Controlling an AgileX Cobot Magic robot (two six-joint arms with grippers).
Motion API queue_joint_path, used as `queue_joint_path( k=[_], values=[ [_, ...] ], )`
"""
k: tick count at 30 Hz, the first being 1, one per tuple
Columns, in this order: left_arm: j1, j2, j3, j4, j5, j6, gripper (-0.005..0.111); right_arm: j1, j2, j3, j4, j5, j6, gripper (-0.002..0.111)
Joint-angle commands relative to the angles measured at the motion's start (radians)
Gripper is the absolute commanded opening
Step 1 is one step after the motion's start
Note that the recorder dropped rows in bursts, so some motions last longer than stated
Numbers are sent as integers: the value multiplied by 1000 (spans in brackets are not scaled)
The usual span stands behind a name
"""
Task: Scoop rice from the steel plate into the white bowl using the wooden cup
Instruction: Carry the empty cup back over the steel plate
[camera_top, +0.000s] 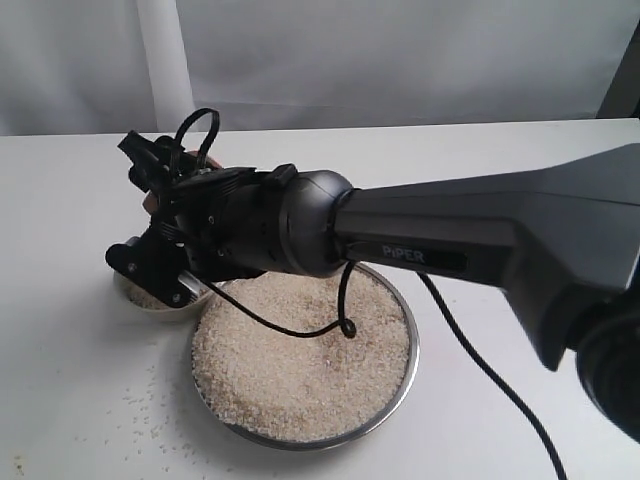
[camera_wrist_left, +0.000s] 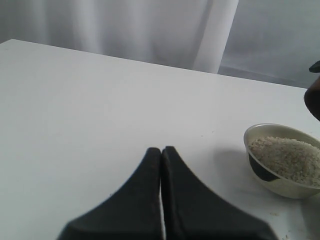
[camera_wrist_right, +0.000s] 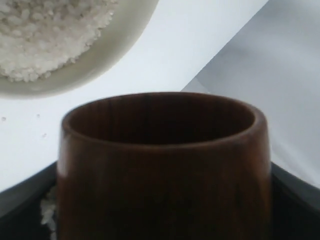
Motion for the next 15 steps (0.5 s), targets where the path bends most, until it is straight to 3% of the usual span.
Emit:
queue_joint_path(
  k=[1, 6, 11, 15],
  values=[
    [-6, 0, -4, -6, -6, -1, 0, 5, -12, -12, -6, 79, 162, 0],
    [-6, 0, -4, -6, -6, -1, 0, 12, -68, -12, 38, 213, 441, 0],
    [-6, 0, -4, -6, -6, -1, 0, 12, -181, -4, 130, 301, 470, 0],
    [-6, 0, -4, -6, -6, -1, 0, 10, -299, 110, 134, 303, 470, 0]
  ],
)
